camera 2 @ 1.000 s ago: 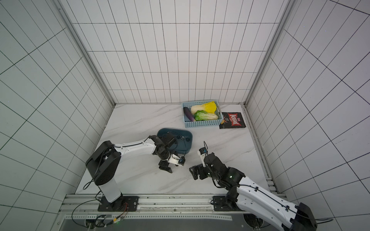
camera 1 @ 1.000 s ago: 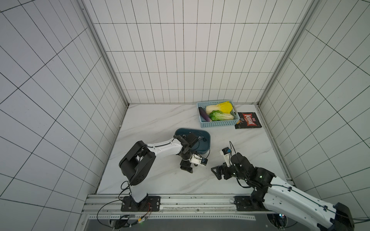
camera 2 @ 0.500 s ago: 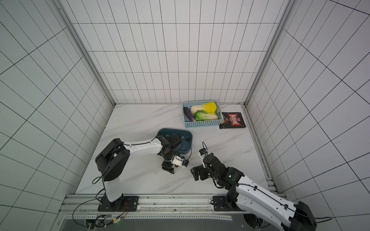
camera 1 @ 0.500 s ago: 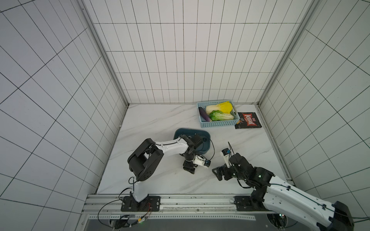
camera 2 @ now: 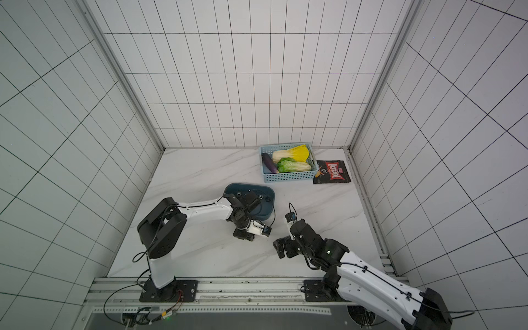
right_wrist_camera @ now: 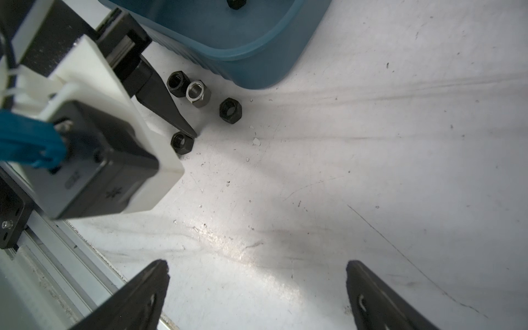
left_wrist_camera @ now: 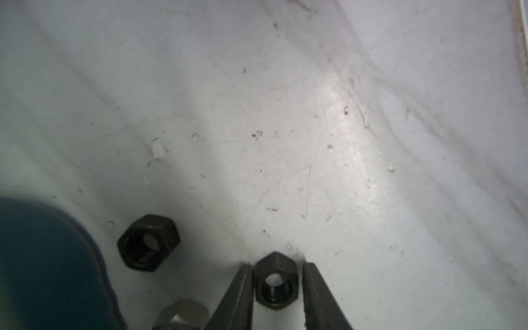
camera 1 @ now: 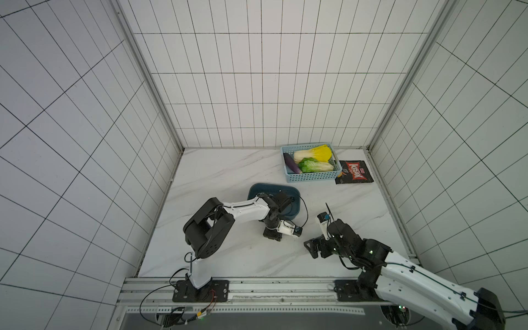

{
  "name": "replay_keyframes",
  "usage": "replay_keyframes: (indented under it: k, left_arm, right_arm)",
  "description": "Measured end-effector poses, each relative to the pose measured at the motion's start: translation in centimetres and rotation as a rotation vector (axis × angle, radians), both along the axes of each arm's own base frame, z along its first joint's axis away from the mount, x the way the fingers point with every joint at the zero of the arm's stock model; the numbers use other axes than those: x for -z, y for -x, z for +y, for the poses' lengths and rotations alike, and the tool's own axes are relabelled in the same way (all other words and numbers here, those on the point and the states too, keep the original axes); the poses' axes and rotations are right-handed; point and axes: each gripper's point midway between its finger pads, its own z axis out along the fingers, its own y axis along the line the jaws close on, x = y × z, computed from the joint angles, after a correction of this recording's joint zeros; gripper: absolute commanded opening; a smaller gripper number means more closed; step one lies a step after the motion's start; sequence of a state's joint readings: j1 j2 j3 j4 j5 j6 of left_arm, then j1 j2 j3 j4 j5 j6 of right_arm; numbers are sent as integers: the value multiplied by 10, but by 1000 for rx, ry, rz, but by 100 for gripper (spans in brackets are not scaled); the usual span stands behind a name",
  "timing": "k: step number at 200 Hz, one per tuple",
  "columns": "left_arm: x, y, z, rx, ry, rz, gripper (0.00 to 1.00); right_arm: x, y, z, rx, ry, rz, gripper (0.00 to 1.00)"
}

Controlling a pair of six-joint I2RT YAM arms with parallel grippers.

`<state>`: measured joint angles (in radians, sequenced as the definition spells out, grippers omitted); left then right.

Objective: Put the nuts on the desktop into the storage box
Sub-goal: Pick up the nut from the center of the board, then place the nut in the storage box.

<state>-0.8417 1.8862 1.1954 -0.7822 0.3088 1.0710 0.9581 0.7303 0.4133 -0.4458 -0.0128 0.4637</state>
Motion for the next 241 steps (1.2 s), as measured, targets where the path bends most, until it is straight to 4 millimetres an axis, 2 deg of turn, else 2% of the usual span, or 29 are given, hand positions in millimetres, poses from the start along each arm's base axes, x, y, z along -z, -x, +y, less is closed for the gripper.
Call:
replay_keyframes:
  k: [21, 88, 114, 136, 162, 204, 241]
  left_arm:
    - [-1, -1, 0, -7, 3, -6, 16]
    - [-2, -2, 0, -23, 3, -11, 16]
    - [-8, 0, 2, -35, 5, 0, 16]
    - [-23, -2, 2, -56, 29, 22, 16]
    - [-50, -14, -3, -91, 93, 25, 16]
    - [-93, -21, -3, -117, 185, 23, 16]
    - [-117, -24, 4, -136, 221, 27, 17]
  right_arm:
    - [0, 0, 0, 1, 2, 2, 100]
    - [1, 0, 0, 1, 4, 7, 100]
    - [-1, 2, 3, -19, -10, 5, 99]
    - [-8, 5, 8, -61, -38, -17, 100]
    - [-21, 9, 16, -134, -83, -65, 99]
    - [-58, 16, 32, -253, -214, -190, 100]
    - [-80, 22, 42, -331, -299, -268, 100]
